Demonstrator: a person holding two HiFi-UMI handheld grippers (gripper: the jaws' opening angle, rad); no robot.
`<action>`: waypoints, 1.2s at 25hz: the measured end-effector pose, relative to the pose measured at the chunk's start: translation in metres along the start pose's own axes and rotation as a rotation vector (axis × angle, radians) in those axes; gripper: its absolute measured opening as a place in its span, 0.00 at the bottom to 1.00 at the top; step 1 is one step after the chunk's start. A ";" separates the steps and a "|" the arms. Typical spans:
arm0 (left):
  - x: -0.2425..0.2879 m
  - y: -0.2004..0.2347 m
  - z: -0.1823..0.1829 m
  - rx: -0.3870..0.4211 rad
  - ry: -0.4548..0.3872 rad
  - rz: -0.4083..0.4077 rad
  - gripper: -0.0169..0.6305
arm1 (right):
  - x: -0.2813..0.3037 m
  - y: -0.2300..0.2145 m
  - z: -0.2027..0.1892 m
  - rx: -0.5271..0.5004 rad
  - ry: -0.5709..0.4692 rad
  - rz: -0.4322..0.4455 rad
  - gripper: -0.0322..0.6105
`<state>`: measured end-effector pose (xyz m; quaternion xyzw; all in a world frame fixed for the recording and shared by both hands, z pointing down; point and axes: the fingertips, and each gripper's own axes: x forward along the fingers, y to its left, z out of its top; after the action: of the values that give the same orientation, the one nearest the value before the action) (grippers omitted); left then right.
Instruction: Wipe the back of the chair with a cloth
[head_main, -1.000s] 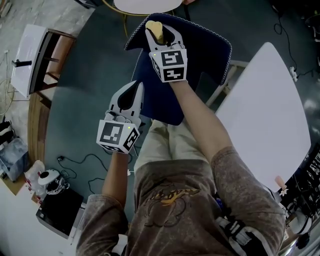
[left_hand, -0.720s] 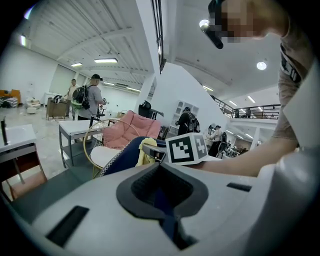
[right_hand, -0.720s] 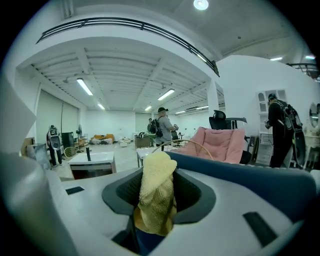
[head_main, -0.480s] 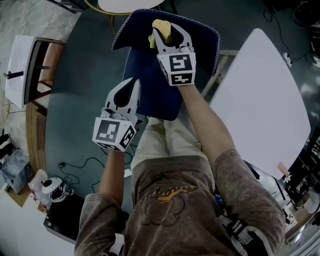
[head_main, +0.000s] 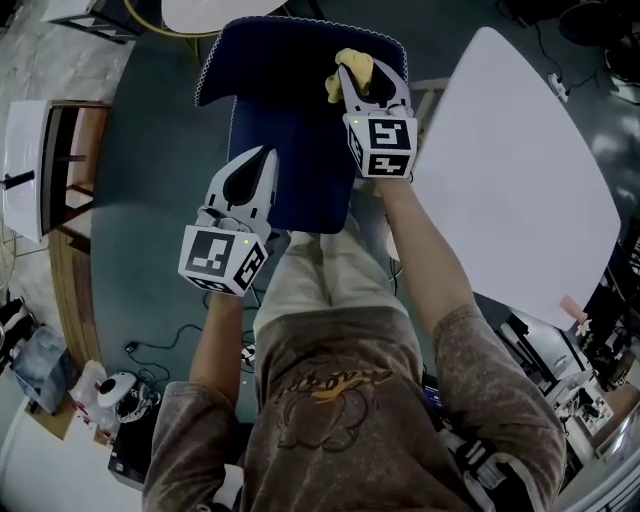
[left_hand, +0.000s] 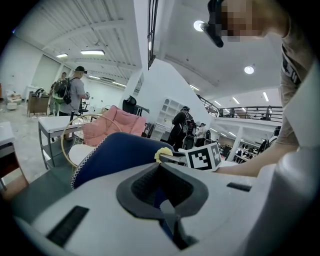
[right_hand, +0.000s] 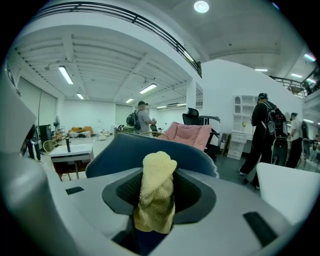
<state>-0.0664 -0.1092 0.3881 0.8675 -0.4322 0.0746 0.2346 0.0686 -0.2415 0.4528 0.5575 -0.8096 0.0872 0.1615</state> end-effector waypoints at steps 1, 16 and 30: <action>0.003 -0.003 -0.001 0.002 0.002 -0.009 0.04 | -0.006 -0.011 -0.005 0.012 0.007 -0.017 0.31; 0.023 -0.031 -0.013 0.016 0.027 -0.078 0.04 | -0.073 -0.072 -0.020 0.013 0.058 -0.209 0.31; 0.015 -0.008 -0.023 -0.008 0.015 -0.029 0.04 | -0.056 0.021 -0.007 0.094 -0.011 0.047 0.31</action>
<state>-0.0490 -0.1048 0.4109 0.8721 -0.4182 0.0762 0.2425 0.0681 -0.1829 0.4405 0.5460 -0.8182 0.1258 0.1285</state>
